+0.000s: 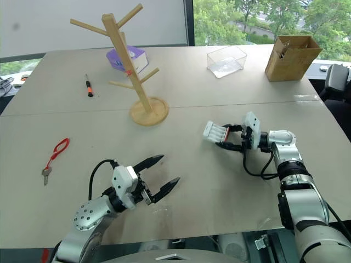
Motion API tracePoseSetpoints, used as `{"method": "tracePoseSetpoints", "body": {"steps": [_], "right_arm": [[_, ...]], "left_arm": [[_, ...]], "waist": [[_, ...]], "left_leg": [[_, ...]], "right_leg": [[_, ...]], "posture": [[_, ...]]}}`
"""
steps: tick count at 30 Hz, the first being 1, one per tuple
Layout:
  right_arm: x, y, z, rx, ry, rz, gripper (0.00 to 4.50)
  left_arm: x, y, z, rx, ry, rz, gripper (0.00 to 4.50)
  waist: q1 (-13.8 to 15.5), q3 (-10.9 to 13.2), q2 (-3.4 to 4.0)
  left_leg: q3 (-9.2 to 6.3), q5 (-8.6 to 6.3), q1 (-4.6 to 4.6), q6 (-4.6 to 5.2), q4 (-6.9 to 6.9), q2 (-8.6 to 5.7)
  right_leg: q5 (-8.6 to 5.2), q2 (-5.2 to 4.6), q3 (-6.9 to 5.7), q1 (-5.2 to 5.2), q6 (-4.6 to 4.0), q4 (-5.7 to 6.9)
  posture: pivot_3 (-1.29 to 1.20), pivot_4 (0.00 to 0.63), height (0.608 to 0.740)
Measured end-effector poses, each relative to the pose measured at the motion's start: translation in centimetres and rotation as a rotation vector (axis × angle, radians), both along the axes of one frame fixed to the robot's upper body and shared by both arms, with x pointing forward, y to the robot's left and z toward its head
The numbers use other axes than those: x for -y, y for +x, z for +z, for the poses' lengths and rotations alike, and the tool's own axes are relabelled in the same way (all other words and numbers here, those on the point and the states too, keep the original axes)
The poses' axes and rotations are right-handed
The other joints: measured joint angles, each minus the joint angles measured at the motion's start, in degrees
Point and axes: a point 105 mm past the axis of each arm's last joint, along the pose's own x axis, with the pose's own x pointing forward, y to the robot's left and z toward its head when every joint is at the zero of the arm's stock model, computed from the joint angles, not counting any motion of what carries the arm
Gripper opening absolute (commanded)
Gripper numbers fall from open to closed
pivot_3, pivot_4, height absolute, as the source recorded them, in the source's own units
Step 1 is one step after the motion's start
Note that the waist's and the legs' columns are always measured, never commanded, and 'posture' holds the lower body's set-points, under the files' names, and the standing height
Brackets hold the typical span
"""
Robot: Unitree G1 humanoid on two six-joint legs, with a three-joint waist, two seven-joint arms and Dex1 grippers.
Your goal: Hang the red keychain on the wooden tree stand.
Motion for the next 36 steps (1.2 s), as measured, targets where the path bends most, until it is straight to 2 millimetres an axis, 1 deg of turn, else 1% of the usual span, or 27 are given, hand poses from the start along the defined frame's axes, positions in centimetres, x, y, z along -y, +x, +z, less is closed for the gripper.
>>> {"method": "tracePoseSetpoints", "body": {"steps": [1,2,3,4,5,6,7,8,9,10,11,14,15,18,20,21,22,29,31,34,35,36], "right_arm": [[0.5,0.9,0.8,0.016,0.021,-0.072,3.32],[1.6,2.3,2.3,0.049,0.045,-0.187,3.32],[2.0,2.7,2.9,0.063,0.051,-0.219,3.32],[3.0,3.5,3.8,0.086,0.055,-0.305,3.32],[4.7,4.6,4.4,0.087,0.054,-0.439,3.32],[6.4,5.2,4.7,0.086,0.053,-0.552,3.32],[8.8,5.7,5.2,0.086,0.053,-0.686,3.32],[9.4,5.7,5.3,0.085,0.056,-0.718,3.32],[10.8,5.8,5.1,0.078,0.044,-0.797,3.32],[11.7,5.8,4.8,0.065,0.030,-0.857,3.32],[13.1,5.7,4.1,0.031,0.007,-0.948,3.32],[15.2,5.3,3.0,-0.022,-0.002,-1.078,3.32],[15.6,5.2,2.8,-0.032,-0.007,-1.104,3.32],[16.3,5.1,2.8,-0.040,-0.007,-1.154,3.32],[16.3,5.3,3.1,-0.042,0.003,-1.160,4.35],[16.2,5.4,3.3,-0.042,0.006,-1.159,4.43],[16.1,5.5,3.6,-0.039,0.015,-1.150,4.43],[16.0,5.5,3.7,-0.045,0.038,-1.143,4.43],[15.9,5.5,3.8,-0.040,0.054,-1.116,4.43],[14.6,5.5,4.9,0.019,0.075,-0.988,4.43],[13.6,5.3,5.5,0.053,0.091,-0.890,4.43],[11.3,4.4,6.5,0.116,0.113,-0.681,4.43]], "left_arm": [[0.0,0.1,0.0,0.004,0.000,0.001,4.50],[0.1,0.3,0.1,0.011,-0.006,0.001,4.50],[0.2,0.4,0.2,0.012,-0.007,0.001,4.50],[0.2,0.6,0.2,0.017,-0.011,0.003,4.50],[0.3,1.1,0.3,0.022,-0.014,0.005,4.50],[0.3,1.5,0.3,0.027,-0.017,0.008,4.50],[0.2,1.8,0.3,0.030,-0.021,0.016,4.50],[0.2,1.8,0.3,0.029,-0.021,0.018,4.50],[0.2,1.9,0.2,0.027,-0.020,0.020,4.50],[0.2,2.0,0.1,0.027,-0.019,0.021,4.50],[0.3,2.1,0.1,0.031,-0.020,0.018,4.50],[0.3,2.3,0.1,0.040,-0.022,0.010,4.50],[0.3,2.3,0.0,0.038,-0.023,0.012,4.50],[0.2,2.3,-0.4,0.031,-0.018,0.016,4.50],[0.2,2.3,-0.4,0.035,-0.020,0.016,4.50],[0.2,2.3,-0.4,0.037,-0.022,0.017,4.50],[0.2,2.3,-0.6,0.033,-0.022,0.019,4.50],[0.3,2.3,-0.7,0.028,-0.028,0.030,4.50],[0.4,2.3,-0.8,0.027,-0.032,0.033,4.50],[0.4,2.4,-0.7,0.030,-0.035,0.052,4.50],[0.4,2.6,-0.7,0.030,-0.040,0.071,4.50],[0.0,3.2,-0.6,0.026,-0.055,0.123,4.50]], "waist": [[0.0,0.0,0.02],[0.1,0.0,0.02],[0.1,0.0,0.02],[0.2,0.0,0.03],[0.3,0.0,0.06],[0.5,0.0,0.06],[0.5,0.0,0.05],[0.4,0.0,0.05],[0.2,0.0,0.05],[0.1,0.0,0.06],[-0.1,0.0,0.06],[-0.3,0.0,0.10],[-0.4,0.0,0.11],[-0.4,0.0,0.11],[-0.4,0.0,0.11],[-0.3,0.0,0.11],[-0.3,0.0,0.11],[-0.1,0.0,0.12],[-0.2,0.0,0.12],[-0.2,0.0,0.13],[-0.1,0.0,0.13],[-0.1,0.0,0.12]], "left_leg": [[0.01,0.00,0.00,0.00,0.00,-0.01],[0.01,0.01,-0.01,-0.01,0.00,-0.02],[0.00,0.01,-0.01,-0.01,0.00,-0.02],[0.00,0.00,0.00,-0.01,0.00,-0.03],[-0.01,0.01,-0.03,-0.01,0.00,-0.06],[-0.01,0.03,-0.05,-0.05,0.00,-0.08],[0.00,0.13,-0.05,-0.22,0.00,-0.08],[0.05,0.14,-0.05,-0.24,-0.01,-0.09],[0.09,0.14,-0.03,-0.24,-0.02,-0.08],[0.10,0.14,-0.04,-0.24,-0.03,-0.08],[0.14,0.15,-0.01,-0.24,-0.05,-0.07],[0.18,0.15,0.02,-0.24,-0.07,-0.06],[0.20,0.14,0.02,-0.23,-0.07,-0.04],[0.21,0.13,0.01,-0.21,-0.07,-0.02],[0.23,0.10,0.01,-0.16,-0.07,-0.01],[0.23,0.10,0.01,-0.16,-0.07,-0.01],[0.23,0.09,0.01,-0.14,-0.07,-0.01],[0.23,0.07,0.00,-0.12,-0.07,-0.01],[0.23,0.01,0.01,-0.01,-0.06,-0.01],[0.22,0.00,0.01,0.01,-0.07,-0.01],[0.20,0.00,0.00,0.01,-0.07,0.01],[0.15,-0.01,0.00,0.02,-0.07,0.03]], "right_leg": [[0.00,-0.01,0.00,0.00,0.00,0.00],[0.00,-0.01,-0.01,0.00,0.00,0.00],[0.00,-0.01,-0.02,0.00,0.00,0.00],[0.00,-0.01,-0.03,0.01,0.00,-0.01],[0.00,-0.04,-0.04,0.00,0.00,-0.01],[0.00,-0.05,-0.07,0.00,0.00,-0.02],[0.00,-0.05,-0.05,0.01,0.00,-0.04],[0.00,-0.05,0.00,0.00,0.00,-0.06],[0.00,-0.05,0.03,0.00,0.01,-0.06],[0.00,-0.05,0.04,-0.01,0.02,-0.06],[0.01,-0.03,0.08,-0.02,0.02,-0.05],[0.00,0.01,0.14,-0.04,0.02,-0.03],[0.00,0.04,0.17,-0.05,0.02,-0.03],[0.00,0.06,0.19,-0.06,0.03,-0.03],[0.00,0.06,0.22,-0.06,0.04,-0.03],[0.01,0.05,0.22,-0.06,0.04,-0.04],[0.01,0.05,0.21,-0.06,0.04,-0.04],[0.01,0.04,0.22,-0.06,0.04,-0.05],[0.01,0.05,0.22,-0.06,0.04,-0.05],[0.01,0.06,0.22,-0.06,0.04,-0.05],[0.01,0.07,0.21,-0.06,0.05,-0.06],[0.01,0.08,0.18,-0.04,0.05,-0.07]], "posture": [[0.00,0.150,0.740],[0.00,0.150,0.740],[0.00,0.150,0.740],[0.00,0.150,0.740],[0.00,0.150,0.740],[0.00,0.150,0.740],[0.00,0.150,0.740],[0.00,0.150,0.740],[0.00,0.150,0.740],[0.00,0.150,0.740],[0.00,0.150,0.740],[0.00,0.150,0.740],[0.00,0.150,0.740],[0.00,0.150,0.740],[0.00,0.150,0.740],[0.00,0.150,0.740],[0.00,0.150,0.740],[0.00,0.150,0.740],[0.00,0.150,0.740],[0.00,0.150,0.740],[0.00,0.150,0.740],[0.00,0.150,0.740]]}}
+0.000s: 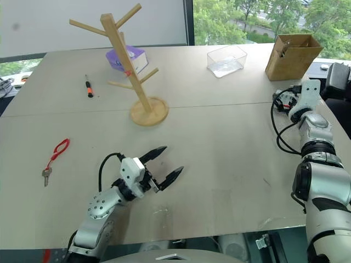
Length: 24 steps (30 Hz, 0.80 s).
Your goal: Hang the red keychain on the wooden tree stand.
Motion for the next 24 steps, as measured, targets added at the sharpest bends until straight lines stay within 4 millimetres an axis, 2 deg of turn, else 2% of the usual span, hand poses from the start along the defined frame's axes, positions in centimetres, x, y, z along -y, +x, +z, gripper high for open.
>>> {"method": "tracePoseSetpoints", "body": {"steps": [1,3,5,7,8,10,13,15,18,21,24], "right_arm": [[-1.2,-0.3,0.1,0.016,-0.005,0.081,4.43],[-5.1,-3.2,-0.6,0.037,-0.085,0.386,4.43],[-7.7,-5.6,-2.1,0.000,-0.157,0.586,4.43],[-9.1,-8.2,-2.8,-0.044,-0.229,0.743,4.43],[-9.5,-9.2,-2.5,-0.049,-0.258,0.804,4.43],[-10.4,-10.8,-0.3,-0.011,-0.314,0.911,4.43],[-11.4,-12.0,1.3,0.028,-0.338,0.995,4.43],[-12.1,-12.8,1.7,0.046,-0.346,1.060,4.43],[-12.6,-13.2,1.9,0.059,-0.357,1.099,4.43],[-13.5,-13.3,2.1,0.094,-0.381,1.138,4.43],[-14.5,-13.5,1.3,0.112,-0.393,1.177,4.43]], "left_arm": [[-0.2,0.2,0.1,0.000,-0.005,0.022,4.50],[-1.1,1.5,0.7,-0.014,-0.036,0.152,4.50],[-2.4,2.5,1.2,-0.041,-0.067,0.295,4.50],[-3.7,3.3,1.5,-0.091,-0.098,0.428,4.50],[-4.3,3.5,1.7,-0.108,-0.114,0.488,4.50],[-5.7,3.9,3.1,-0.111,-0.141,0.611,4.50],[-7.7,3.9,4.3,-0.115,-0.174,0.785,4.50],[-10.0,3.3,4.3,-0.127,-0.152,0.945,4.50],[-11.8,2.6,4.1,-0.145,-0.124,1.052,4.50],[-13.9,1.3,2.9,-0.209,-0.092,1.164,4.50],[-16.6,0.1,1.7,-0.252,-0.052,1.261,4.50]], "waist": [[-0.1,0.0,0.00],[0.1,0.0,0.01],[0.4,0.0,0.03],[0.5,0.0,0.06],[0.5,0.0,0.05],[0.3,0.0,0.00],[0.2,0.0,-0.09],[0.2,0.0,-0.12],[0.3,0.0,-0.12],[0.3,0.0,-0.16],[0.3,0.0,-0.22]], "left_leg": [[-0.02,0.00,0.01,0.00,0.00,0.02],[-0.18,0.00,-0.02,0.00,0.01,0.03],[-0.24,0.00,-0.06,0.01,0.02,-0.01],[-0.27,0.00,-0.11,0.02,0.06,-0.09],[-0.27,-0.01,-0.12,0.02,0.09,-0.11],[-0.29,-0.01,-0.06,0.02,0.13,-0.11],[-0.37,-0.01,0.00,0.01,0.12,-0.10],[-0.41,-0.01,-0.03,0.01,0.10,-0.10],[-0.41,0.00,-0.04,0.00,0.09,-0.10],[-0.39,0.00,-0.04,0.00,0.11,-0.11],[-0.42,0.00,-0.03,0.00,0.11,-0.10]], "right_leg": [[0.00,0.01,0.00,0.01,0.01,0.01],[0.01,-0.01,-0.16,0.05,0.01,0.03],[0.01,-0.12,-0.25,0.05,0.02,0.05],[0.04,-0.22,-0.31,0.05,0.08,0.06],[0.05,-0.24,-0.31,0.06,0.09,0.05],[0.05,-0.21,-0.31,0.10,0.10,0.04],[0.04,-0.09,-0.30,0.17,0.09,0.01],[0.04,-0.03,-0.30,0.16,0.08,0.01],[0.04,-0.03,-0.31,0.15,0.07,0.00],[0.04,-0.05,-0.30,0.15,0.07,0.00],[0.03,-0.03,-0.35,0.14,0.06,0.01]], "posture": [[0.00,0.150,0.740],[0.00,0.150,0.740],[0.00,0.150,0.740],[0.00,0.150,0.740],[0.00,0.150,0.740],[0.00,0.150,0.740],[0.00,0.150,0.740],[0.00,0.150,0.740],[0.00,0.150,0.740],[0.00,0.150,0.740],[0.00,0.150,0.740]]}}
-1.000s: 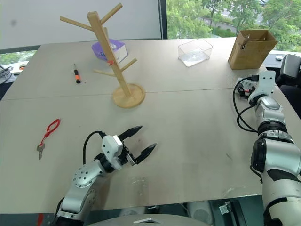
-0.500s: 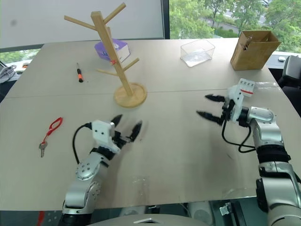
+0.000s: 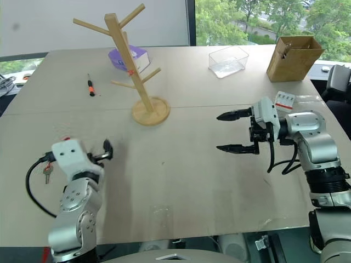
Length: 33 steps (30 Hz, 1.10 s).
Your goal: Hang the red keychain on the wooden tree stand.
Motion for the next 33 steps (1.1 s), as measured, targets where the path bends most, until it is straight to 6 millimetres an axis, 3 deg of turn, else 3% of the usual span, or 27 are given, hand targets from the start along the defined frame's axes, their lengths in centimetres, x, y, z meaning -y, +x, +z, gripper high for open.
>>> {"method": "tracePoseSetpoints", "body": {"steps": [4,7,12,14,19,24,33], "right_arm": [[-0.7,-0.6,-2.6,-0.026,-0.002,0.026,4.43],[-0.7,-0.9,-4.5,-0.069,-0.020,0.026,4.43],[-0.7,-0.8,-4.6,-0.063,-0.018,0.020,4.43],[-1.1,-0.6,-4.4,-0.058,-0.001,0.008,4.43],[-1.8,-1.2,-4.0,-0.039,0.021,0.005,4.43],[-1.9,-1.6,-5.0,-0.084,0.042,-0.015,4.43],[-1.9,-1.4,-5.5,-0.107,0.063,-0.053,4.43]], "left_arm": [[-2.6,-0.9,0.6,-0.002,0.043,0.078,4.50],[-3.3,-1.0,0.9,-0.012,0.080,0.080,4.50],[-3.5,-0.6,0.5,-0.025,0.082,0.027,4.50],[-3.5,-0.2,0.6,-0.014,0.067,-0.082,4.50],[-5.1,-0.7,0.8,-0.045,0.110,-0.241,4.50],[-7.6,-1.3,0.3,-0.045,0.079,-0.259,4.50],[-9.4,-1.6,-1.4,-0.124,0.077,-0.339,4.50]], "waist": [[0.4,0.0,-0.14],[0.5,0.0,-0.15],[0.4,0.0,-0.15],[0.2,0.0,-0.15],[0.0,0.0,-0.16],[0.1,0.0,-0.16],[0.0,0.0,-0.17]], "left_leg": [[0.00,0.00,-0.02,0.00,0.03,-0.03],[0.06,0.00,-0.02,0.00,0.04,-0.06],[0.03,0.00,0.01,-0.01,0.04,-0.01],[0.03,0.00,0.00,-0.02,0.03,0.01],[0.05,-0.01,-0.01,-0.03,-0.02,0.01],[0.06,-0.01,-0.02,-0.02,0.00,-0.02],[0.04,-0.01,-0.04,-0.02,-0.02,0.00]], "right_leg": [[0.00,-0.09,-0.03,0.03,0.00,-0.02],[0.01,-0.14,0.00,0.02,0.00,-0.01],[0.00,-0.10,-0.02,0.01,-0.02,0.00],[0.00,-0.10,-0.02,-0.01,-0.03,0.01],[-0.01,-0.20,-0.09,-0.04,-0.04,0.00],[-0.10,-0.32,-0.15,-0.04,-0.20,-0.01],[-0.12,-0.40,-0.19,-0.06,-0.23,-0.01]], "posture": [[0.00,0.150,0.740],[0.00,0.150,0.740],[0.00,0.150,0.740],[0.00,0.150,0.740],[0.00,0.150,0.740],[0.00,0.150,0.740],[0.00,0.150,0.740]]}}
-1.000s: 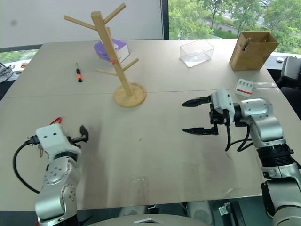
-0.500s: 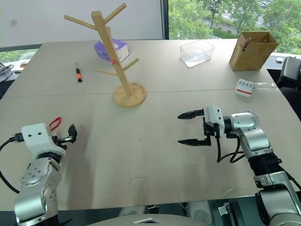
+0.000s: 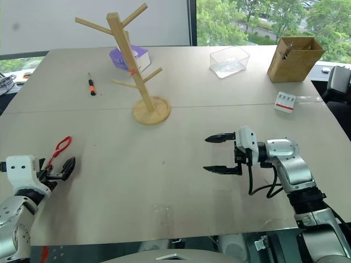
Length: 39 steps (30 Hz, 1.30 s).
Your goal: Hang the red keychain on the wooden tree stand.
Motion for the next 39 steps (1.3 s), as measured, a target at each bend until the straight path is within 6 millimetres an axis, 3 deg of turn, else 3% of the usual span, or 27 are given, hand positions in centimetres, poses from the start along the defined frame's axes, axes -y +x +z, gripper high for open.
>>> {"method": "tracePoseSetpoints", "body": {"steps": [10,14,29,33,39], "right_arm": [[0.2,0.0,-0.6,-0.022,0.012,-0.031,4.43],[0.4,0.1,-0.6,-0.016,0.016,-0.050,4.43],[1.4,0.3,-1.0,-0.024,0.020,-0.095,4.43],[1.5,0.4,-1.2,-0.033,0.019,-0.102,4.50],[1.6,0.7,-1.2,-0.029,0.020,-0.108,4.50]], "left_arm": [[-2.1,2.8,1.1,0.006,-0.012,-0.070,4.50],[-2.2,3.4,0.4,-0.012,-0.073,-0.097,4.50],[-2.1,2.0,-0.1,-0.035,-0.073,-0.111,4.50],[-1.8,1.7,-0.3,-0.040,-0.076,-0.118,3.33],[-1.5,1.8,-0.3,-0.027,-0.087,-0.117,0.24]], "waist": [[-0.1,0.0,-0.02],[-0.3,0.0,-0.03],[-0.3,0.0,-0.02],[-0.3,0.0,-0.02],[-0.3,0.0,-0.02]], "left_leg": [[0.03,0.00,-0.01,0.00,0.00,-0.01],[0.04,0.00,-0.01,-0.01,-0.02,0.01],[0.05,0.00,0.04,-0.02,-0.04,0.01],[0.05,0.00,0.04,-0.02,-0.05,0.01],[0.04,0.00,0.05,-0.02,-0.06,0.01]], "right_leg": [[0.11,0.02,-0.02,-0.01,0.19,0.00],[0.11,0.03,-0.02,-0.02,0.20,0.01],[0.11,-0.22,0.00,-0.02,0.19,0.02],[0.11,-0.24,0.01,-0.02,0.19,0.02],[0.11,-0.23,0.00,-0.02,0.18,0.03]], "posture": [[0.00,0.150,0.740],[0.00,0.150,0.740],[0.00,0.150,0.740],[0.00,0.150,0.740],[0.00,0.150,0.740]]}}
